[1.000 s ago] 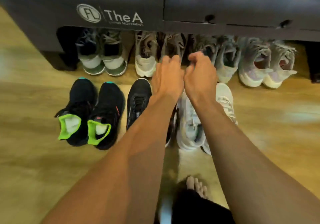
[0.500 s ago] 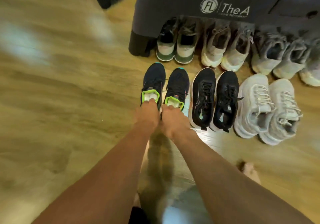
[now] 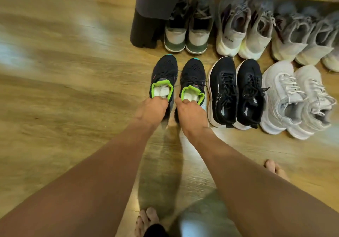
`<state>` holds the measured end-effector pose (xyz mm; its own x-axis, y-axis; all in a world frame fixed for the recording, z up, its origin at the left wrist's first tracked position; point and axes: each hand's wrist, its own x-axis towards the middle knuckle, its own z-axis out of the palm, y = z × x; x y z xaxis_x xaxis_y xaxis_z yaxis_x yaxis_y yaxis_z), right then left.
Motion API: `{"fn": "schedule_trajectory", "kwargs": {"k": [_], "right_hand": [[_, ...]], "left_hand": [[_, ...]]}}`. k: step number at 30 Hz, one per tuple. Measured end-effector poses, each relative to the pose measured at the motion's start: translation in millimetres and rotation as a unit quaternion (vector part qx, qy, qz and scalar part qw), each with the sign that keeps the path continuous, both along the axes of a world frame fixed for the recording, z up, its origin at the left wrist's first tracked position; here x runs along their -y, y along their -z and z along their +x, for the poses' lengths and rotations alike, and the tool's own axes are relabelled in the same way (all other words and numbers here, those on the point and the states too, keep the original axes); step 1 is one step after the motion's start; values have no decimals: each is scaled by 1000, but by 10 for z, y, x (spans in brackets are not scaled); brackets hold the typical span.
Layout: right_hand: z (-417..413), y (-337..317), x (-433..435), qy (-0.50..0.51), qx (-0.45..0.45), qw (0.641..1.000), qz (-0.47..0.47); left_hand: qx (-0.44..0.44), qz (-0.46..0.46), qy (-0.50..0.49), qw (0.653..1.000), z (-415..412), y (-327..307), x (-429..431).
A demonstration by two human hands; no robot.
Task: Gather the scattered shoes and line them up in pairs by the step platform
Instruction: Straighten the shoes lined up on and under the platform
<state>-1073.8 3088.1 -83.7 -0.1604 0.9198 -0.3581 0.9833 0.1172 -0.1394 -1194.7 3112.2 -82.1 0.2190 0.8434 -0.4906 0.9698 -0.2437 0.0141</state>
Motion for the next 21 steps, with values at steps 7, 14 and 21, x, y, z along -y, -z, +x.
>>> {"fn": "schedule_trajectory", "kwargs": {"k": [7,14,21], "right_hand": [[62,-1,41,-17,0,1000,19],[61,-1,95,-5,-29,998,-63],[795,-347,81,107,-15,993,46]], "left_hand": [[12,5,-10,1000,-14,14,74],[-49,31,-36,998,71,-148,143],[111,91,-23,989,820,-372,219]]}}
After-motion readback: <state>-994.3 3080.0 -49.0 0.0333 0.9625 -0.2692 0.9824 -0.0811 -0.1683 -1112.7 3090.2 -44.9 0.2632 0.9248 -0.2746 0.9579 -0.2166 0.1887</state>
